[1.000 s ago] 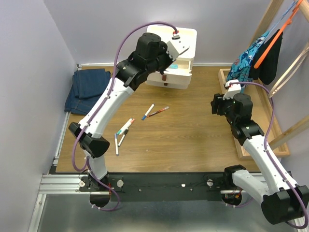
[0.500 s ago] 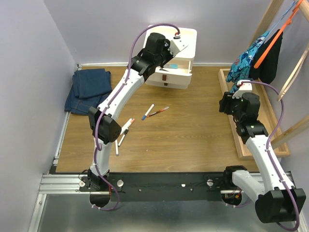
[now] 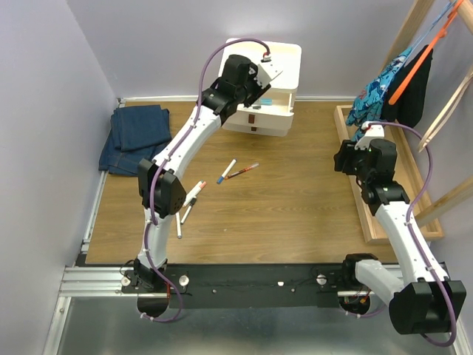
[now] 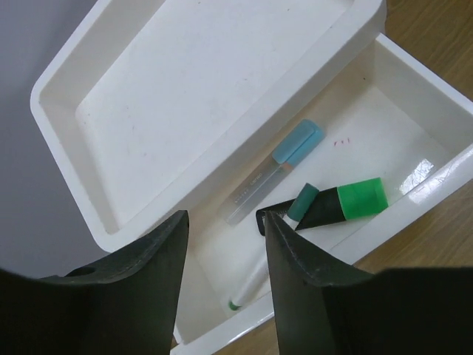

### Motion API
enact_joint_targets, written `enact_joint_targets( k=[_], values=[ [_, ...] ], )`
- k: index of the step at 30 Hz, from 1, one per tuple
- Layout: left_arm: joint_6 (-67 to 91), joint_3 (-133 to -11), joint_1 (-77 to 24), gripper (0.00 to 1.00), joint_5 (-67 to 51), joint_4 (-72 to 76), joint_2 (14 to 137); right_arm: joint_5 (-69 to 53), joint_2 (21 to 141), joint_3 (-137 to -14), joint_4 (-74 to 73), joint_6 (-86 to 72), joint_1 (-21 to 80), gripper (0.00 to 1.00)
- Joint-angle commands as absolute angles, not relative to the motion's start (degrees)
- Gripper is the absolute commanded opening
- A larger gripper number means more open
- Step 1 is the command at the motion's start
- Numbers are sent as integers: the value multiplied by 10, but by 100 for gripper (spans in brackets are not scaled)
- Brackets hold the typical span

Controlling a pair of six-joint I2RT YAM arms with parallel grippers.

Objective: Sort the stationery into containers
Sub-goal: Place the pen in the drawer, then pick up the pen from the center of the board.

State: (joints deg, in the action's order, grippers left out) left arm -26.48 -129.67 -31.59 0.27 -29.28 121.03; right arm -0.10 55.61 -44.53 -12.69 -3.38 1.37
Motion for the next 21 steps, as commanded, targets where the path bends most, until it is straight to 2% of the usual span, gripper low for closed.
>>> enact_joint_targets(
  k=[1,5,8,10,12,15,21],
  values=[
    [-239,-1274,-315,56,20,-263,1153,-63,567,-460,-128,-39,9,63],
    [-211,-1215,-320,63,58,-258,1058,-118,588,-452,-133,-41,9,63],
    [-192,-1072,-319,69,66,-264,952,-163,609,-451,-142,-34,10,63],
    [-209,-991,-316,75,38,-266,869,-187,629,-461,-156,-24,12,63],
    [-245,-868,-309,77,-52,-266,795,-210,665,-478,-177,-13,16,63],
    [-320,-752,-308,77,-128,-289,743,-204,704,-514,-188,19,18,62],
    [-301,-640,-305,73,-202,-278,738,-210,780,-594,-232,108,45,61]
  ],
)
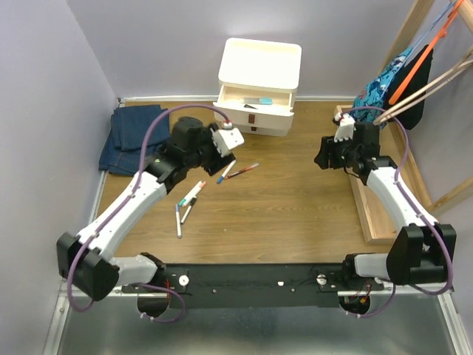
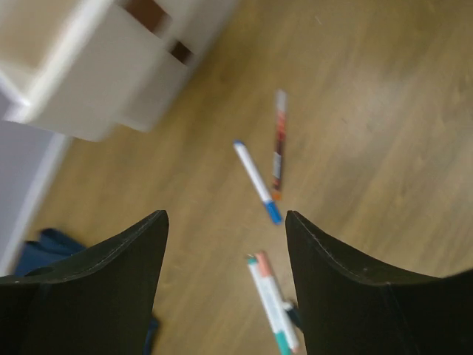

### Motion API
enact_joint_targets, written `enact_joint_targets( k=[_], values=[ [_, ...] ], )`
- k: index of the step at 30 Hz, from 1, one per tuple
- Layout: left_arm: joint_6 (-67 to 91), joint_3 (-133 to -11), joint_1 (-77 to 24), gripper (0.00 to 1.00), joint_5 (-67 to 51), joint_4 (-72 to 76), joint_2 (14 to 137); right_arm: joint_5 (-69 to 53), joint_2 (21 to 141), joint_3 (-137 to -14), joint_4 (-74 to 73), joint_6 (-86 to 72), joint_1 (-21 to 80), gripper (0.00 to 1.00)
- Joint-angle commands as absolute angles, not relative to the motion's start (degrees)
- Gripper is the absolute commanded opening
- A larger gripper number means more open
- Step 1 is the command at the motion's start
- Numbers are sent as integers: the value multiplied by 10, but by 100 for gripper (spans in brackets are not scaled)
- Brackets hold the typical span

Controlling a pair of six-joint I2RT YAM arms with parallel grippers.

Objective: Sort the stationery into containers
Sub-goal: Pick up the pen from the center of the board.

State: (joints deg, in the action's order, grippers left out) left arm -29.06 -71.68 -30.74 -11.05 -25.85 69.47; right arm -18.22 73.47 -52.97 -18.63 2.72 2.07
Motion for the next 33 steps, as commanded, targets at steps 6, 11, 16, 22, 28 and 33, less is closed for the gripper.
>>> enact_joint_targets(
  k=[6,11,16,22,28,33],
  values=[
    [-352,-659,-301,72,-238,-255,833,-202,831,-621,-243,160,102,60],
    [-372,-709,-301,72,-245,-281,908,-210,815,-613,-246,231,151,66],
    [-358,-751,-306,71,-254,-265,979,-224,800,-604,-275,286,185,75],
    [-368,-812,-308,67,-250,-269,1067,-231,790,-597,-261,251,187,79],
    [-366,-879,-308,63,-235,-285,1140,-229,788,-596,-247,243,187,79],
    [-362,-923,-308,60,-232,-315,1182,-222,790,-599,-248,241,187,79]
  ],
)
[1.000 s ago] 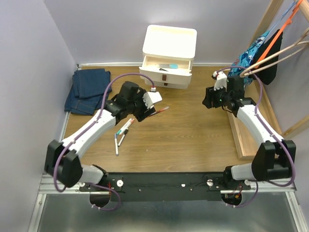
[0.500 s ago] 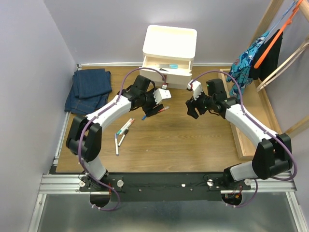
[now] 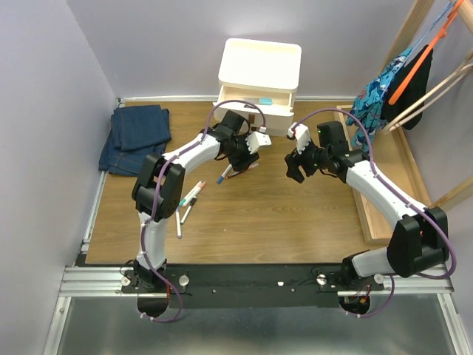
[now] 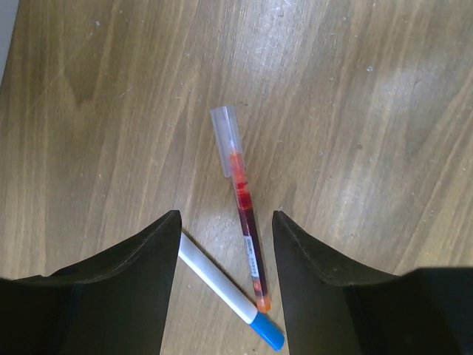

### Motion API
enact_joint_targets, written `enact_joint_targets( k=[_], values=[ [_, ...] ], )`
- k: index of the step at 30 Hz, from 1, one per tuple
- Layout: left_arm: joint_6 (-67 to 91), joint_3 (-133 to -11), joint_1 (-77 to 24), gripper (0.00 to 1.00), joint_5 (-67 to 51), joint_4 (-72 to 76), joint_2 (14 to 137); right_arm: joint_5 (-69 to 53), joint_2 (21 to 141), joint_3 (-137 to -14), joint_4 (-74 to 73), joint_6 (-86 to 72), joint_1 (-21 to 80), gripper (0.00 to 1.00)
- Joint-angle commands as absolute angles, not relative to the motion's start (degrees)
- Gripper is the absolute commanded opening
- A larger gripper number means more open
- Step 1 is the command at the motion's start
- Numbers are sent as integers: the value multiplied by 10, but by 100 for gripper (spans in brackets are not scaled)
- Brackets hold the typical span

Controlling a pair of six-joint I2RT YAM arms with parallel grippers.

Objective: Sort the stationery into containers
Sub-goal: Pick up the pen from the center of the board.

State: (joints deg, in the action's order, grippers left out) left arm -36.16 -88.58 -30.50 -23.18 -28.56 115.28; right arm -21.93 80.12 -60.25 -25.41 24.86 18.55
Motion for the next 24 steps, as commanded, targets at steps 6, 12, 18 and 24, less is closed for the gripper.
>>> enact_joint_targets(
  k=[6,12,18,24],
  values=[
    [-352,-943,-308,58,-228,-340,1213,-211,788,-595,-239,242,187,79],
    [-343,-954,-310,57,-209,-345,1231,-207,786,-591,-232,242,187,79],
    [-339,-976,-316,54,-164,-361,1260,-203,785,-593,-226,237,187,79],
    [-346,-971,-325,45,-143,-371,1266,-191,773,-580,-222,238,187,79]
  ],
)
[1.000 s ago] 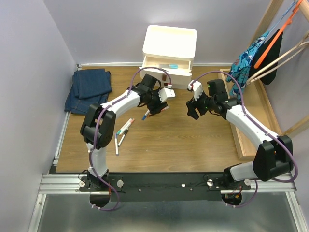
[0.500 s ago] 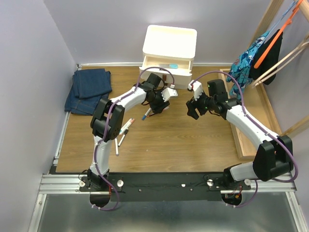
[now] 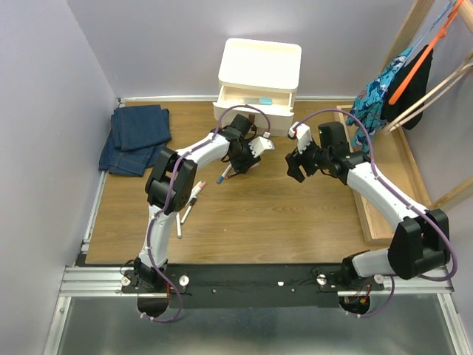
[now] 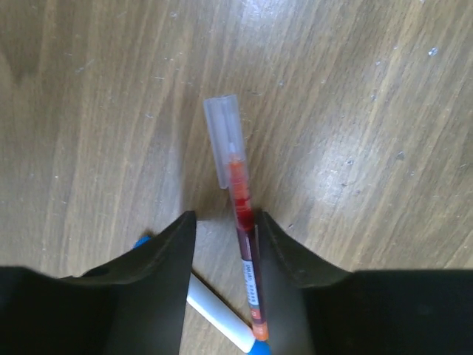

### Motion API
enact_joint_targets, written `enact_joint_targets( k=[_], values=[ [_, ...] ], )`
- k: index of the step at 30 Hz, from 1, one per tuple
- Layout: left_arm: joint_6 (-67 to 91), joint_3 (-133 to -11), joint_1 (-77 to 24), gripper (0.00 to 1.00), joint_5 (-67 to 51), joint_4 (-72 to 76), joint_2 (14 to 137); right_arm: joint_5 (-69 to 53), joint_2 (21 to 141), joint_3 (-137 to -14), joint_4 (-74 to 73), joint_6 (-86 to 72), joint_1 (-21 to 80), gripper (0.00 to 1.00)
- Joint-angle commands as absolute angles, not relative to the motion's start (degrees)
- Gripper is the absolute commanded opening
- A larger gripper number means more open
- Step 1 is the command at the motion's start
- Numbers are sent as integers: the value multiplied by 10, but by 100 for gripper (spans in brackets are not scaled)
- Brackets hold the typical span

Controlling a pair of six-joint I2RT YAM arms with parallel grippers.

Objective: Sort the stationery into containers
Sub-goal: Pick up the pen from the center of the board, then place the pen in the drawer.

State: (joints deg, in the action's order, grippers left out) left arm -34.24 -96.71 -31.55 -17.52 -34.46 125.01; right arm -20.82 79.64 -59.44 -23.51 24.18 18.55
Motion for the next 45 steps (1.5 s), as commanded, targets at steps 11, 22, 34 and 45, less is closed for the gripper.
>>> enact_joint_targets(
  k=[11,22,34,45],
  values=[
    [-323,-954,-334,21,-227,-405,1163,-178,759,-571,-217,243,186,79],
    [-310,-1100,-337,22,-269,-455,1035,-170,744,-546,-207,248,187,79],
    [-410,-1339,-314,21,-195,-475,1152,-172,730,-537,-206,246,186,79],
    [-475,-1260,-308,20,-107,-287,1183,-178,716,-519,-203,241,185,79]
  ],
)
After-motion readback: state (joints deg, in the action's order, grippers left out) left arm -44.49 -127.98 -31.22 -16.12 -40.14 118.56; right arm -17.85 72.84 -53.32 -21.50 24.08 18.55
